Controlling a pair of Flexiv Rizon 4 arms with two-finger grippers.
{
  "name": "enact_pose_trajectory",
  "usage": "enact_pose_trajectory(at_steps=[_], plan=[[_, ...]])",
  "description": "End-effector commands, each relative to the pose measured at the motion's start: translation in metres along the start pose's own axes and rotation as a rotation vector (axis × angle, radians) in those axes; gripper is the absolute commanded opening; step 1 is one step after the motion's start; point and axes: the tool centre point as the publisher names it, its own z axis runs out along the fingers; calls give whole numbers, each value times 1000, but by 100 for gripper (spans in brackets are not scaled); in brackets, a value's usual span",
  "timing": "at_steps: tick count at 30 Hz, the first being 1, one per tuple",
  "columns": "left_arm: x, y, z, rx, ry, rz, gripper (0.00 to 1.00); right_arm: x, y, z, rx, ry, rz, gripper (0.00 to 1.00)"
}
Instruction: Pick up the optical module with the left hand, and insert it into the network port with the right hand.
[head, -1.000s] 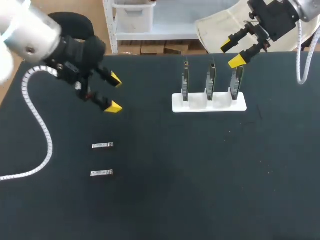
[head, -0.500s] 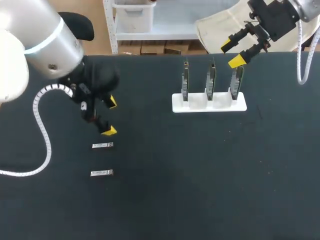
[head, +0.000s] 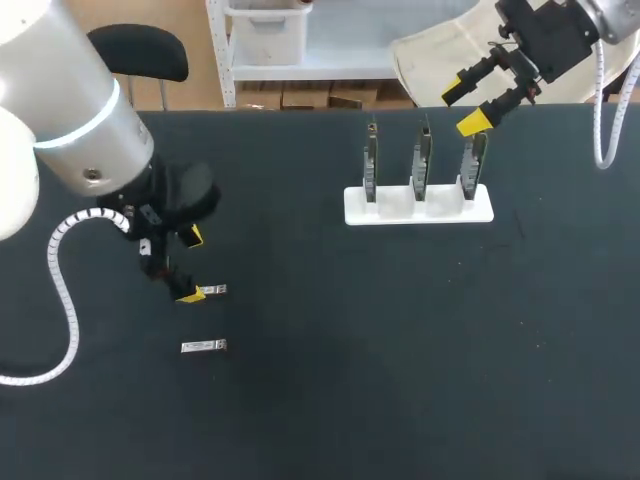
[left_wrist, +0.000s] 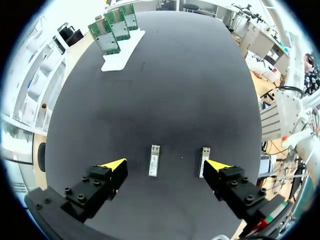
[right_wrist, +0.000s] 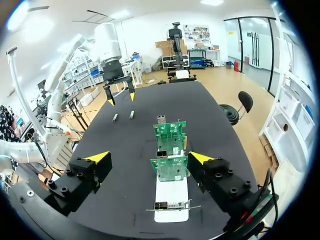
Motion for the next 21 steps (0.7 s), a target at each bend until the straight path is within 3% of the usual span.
enact_pose_trajectory(at_steps=[1,21], plan=[[7,3,6,-11,12,1,100,0,1,0,2,0,0,100],[18,11,36,35,69,4,100,0,1,0,2,0,0,100]])
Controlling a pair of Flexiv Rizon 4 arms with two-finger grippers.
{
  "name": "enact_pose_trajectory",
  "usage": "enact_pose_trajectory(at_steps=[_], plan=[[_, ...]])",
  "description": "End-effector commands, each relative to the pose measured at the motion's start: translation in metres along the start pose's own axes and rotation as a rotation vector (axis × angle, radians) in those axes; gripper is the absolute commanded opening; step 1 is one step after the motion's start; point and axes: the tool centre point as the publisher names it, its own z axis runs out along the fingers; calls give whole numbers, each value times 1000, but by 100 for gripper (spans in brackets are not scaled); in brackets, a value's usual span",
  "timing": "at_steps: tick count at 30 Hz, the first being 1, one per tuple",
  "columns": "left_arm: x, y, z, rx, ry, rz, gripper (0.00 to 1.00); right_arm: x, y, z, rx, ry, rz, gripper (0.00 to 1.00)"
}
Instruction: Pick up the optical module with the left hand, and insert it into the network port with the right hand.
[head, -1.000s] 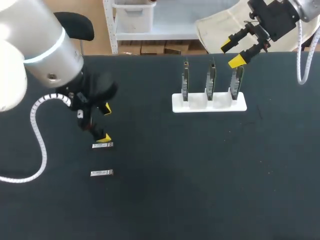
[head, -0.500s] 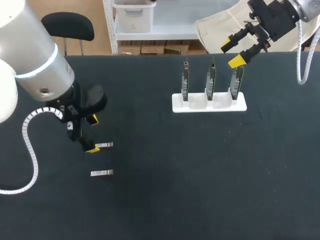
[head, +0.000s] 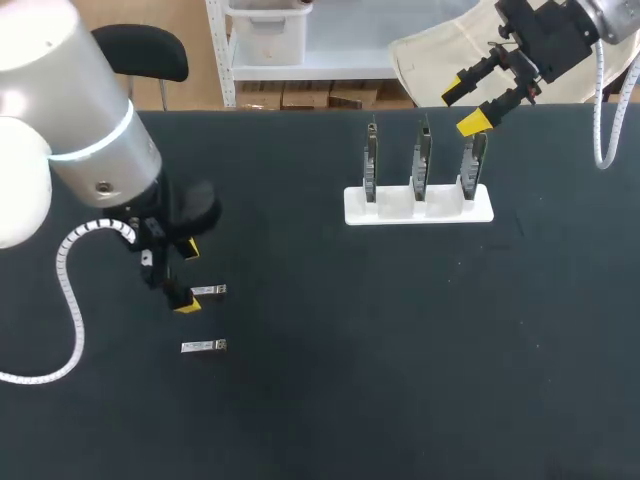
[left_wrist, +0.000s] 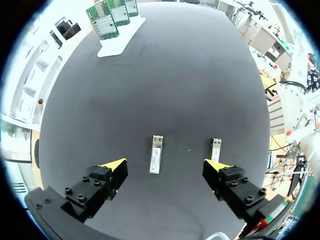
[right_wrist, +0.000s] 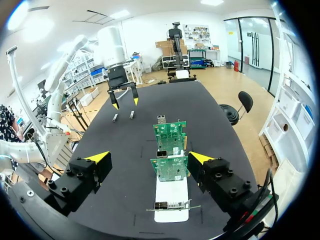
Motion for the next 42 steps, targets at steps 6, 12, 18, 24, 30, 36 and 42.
enact_pose_trajectory(at_steps=[6,12,18,24,30,36,42], plan=[[1,5,16,20,45,18,100,0,1,0,2,0,0,100],[6,7,21,18,87,18,100,0,1,0,2,0,0,100],[11,8,24,19,104,15,100,0,1,0,2,0,0,100],[15,3,32,42,111,8,100,0,1,0,2,0,0,100],[19,1,34,49,107,-9,100,0,1,0,2,0,0,100],[19,2,34,47,109,-12,100,0,1,0,2,0,0,100],[18,4,33,35,112,-17,100,0,1,0,2,0,0,100]])
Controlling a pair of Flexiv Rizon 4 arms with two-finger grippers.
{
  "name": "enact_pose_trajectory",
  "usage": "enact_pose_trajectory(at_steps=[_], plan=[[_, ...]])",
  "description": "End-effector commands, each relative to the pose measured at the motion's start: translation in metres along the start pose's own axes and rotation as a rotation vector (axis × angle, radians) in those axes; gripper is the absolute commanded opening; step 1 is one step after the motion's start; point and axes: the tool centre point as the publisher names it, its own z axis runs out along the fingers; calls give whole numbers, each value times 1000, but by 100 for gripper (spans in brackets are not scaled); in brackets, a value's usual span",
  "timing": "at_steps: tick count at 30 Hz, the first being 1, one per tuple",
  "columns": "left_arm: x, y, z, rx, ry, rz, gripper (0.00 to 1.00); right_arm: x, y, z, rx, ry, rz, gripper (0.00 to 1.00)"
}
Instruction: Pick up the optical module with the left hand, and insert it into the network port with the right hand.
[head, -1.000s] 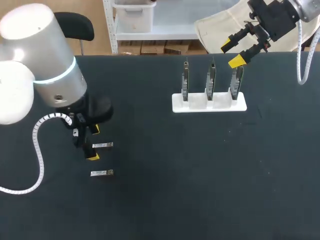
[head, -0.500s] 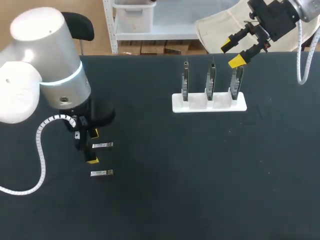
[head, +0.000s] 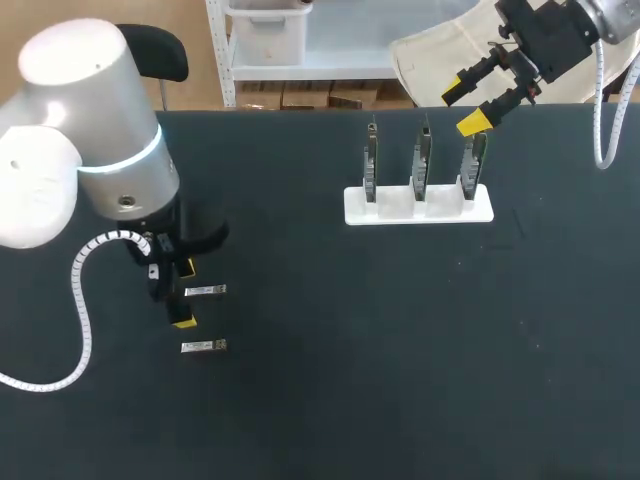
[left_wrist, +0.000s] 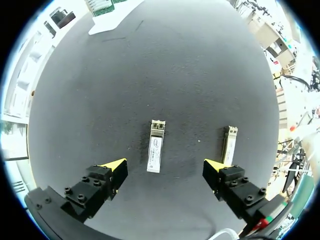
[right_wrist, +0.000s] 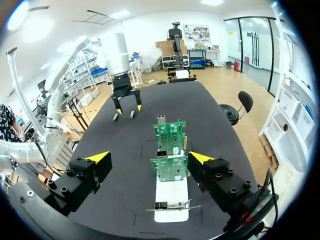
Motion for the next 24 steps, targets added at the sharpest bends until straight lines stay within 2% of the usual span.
enact_pose_trajectory(at_steps=[1,24], plan=[[-2,1,0,-5,4,-4,100,0,1,0,2,0,0,100],[-5,4,4,-4,22,-16,100,0,1,0,2,0,0,100]])
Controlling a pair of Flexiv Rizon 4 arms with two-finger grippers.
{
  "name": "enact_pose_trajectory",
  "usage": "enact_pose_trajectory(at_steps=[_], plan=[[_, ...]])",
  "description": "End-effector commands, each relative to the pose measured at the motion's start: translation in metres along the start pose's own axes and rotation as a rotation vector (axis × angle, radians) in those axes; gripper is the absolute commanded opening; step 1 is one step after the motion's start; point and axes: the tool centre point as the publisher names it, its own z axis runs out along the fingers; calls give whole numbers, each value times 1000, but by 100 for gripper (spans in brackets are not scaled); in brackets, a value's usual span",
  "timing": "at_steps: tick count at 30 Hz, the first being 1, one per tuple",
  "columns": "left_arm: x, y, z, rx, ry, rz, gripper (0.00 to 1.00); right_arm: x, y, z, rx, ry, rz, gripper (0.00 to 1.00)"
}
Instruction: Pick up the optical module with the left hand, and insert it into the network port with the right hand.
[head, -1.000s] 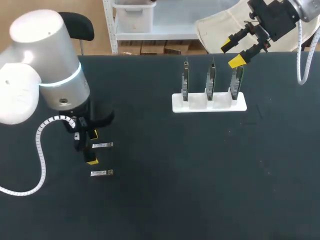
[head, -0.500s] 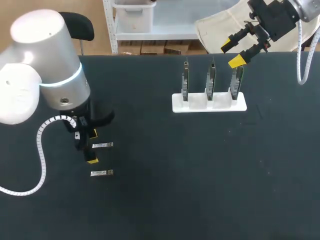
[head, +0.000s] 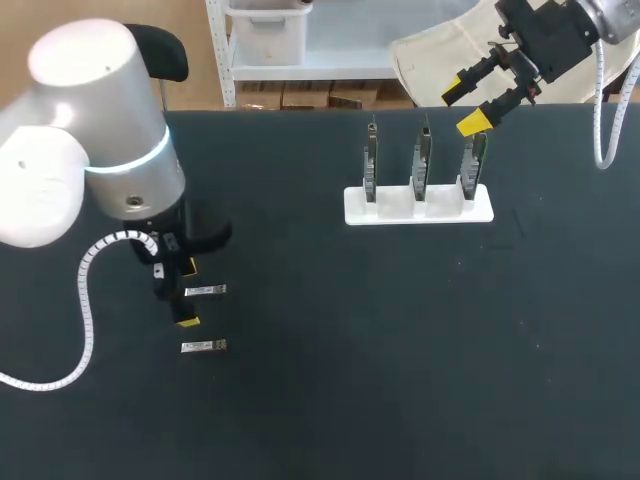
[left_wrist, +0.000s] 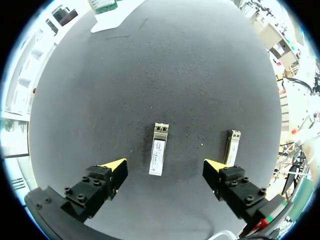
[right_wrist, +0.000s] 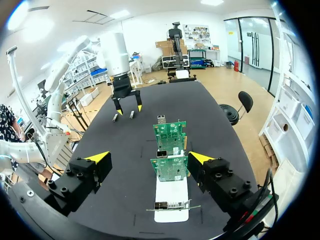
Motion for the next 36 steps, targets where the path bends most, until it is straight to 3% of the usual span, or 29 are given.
enact_pose_trajectory(at_steps=[1,29,31,32,33,36], plan=[[-3,2,3,7,6,3,100,0,1,0,2,0,0,100],[-1,1,8,38,-9,-8,99,0,1,0,2,0,0,100],[-1,0,8,35,-14,-3,24,0,1,0,2,0,0,100],[0,0,9,36,-12,-3,15,0,1,0,2,0,0,100],[0,0,10,36,-10,-3,0,0,1,0,2,0,0,100],[0,0,10,37,-1,-7,0,0,1,0,2,0,0,100]])
